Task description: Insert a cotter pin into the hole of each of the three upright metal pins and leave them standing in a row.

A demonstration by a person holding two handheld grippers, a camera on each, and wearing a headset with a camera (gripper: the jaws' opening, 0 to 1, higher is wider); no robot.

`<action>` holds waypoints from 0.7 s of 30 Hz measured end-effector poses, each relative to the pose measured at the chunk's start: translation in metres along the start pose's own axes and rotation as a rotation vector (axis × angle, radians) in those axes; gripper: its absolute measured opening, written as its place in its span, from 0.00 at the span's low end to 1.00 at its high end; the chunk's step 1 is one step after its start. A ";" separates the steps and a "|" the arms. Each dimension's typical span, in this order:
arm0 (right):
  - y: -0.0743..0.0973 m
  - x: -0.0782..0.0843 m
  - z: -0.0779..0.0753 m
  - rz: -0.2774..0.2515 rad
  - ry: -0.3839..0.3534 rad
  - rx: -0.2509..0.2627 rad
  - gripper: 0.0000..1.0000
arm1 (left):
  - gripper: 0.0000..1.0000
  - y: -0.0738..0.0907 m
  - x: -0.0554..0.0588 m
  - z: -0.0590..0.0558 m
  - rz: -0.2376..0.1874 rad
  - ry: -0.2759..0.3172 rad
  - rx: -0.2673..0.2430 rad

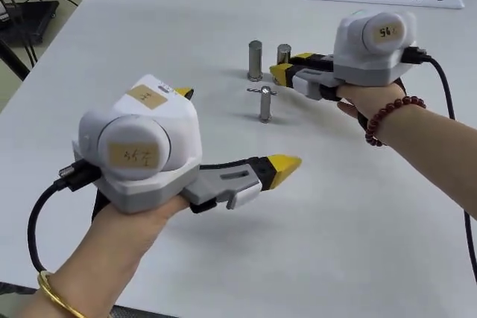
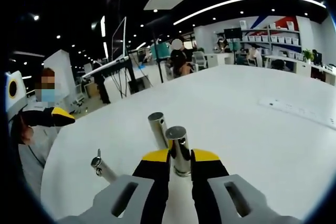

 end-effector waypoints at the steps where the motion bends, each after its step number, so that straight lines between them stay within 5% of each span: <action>1: 0.000 0.000 0.001 -0.002 -0.005 -0.006 0.10 | 0.99 0.001 0.000 0.000 0.000 0.003 0.001; 21: 0.008 0.000 -0.004 0.033 0.082 -0.003 0.07 | 0.99 -0.001 0.007 0.002 0.026 0.011 0.007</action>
Point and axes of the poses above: the centre of the closed fingertips' face, and the gripper's own axes: y roughly backward along the fingers, z roughly to its left, x roughly out of its underside, the point moved 5 cm from there along y, roughly backward along the fingers, and after that the axes turned 5 degrees about x, right-handed, at the moved point
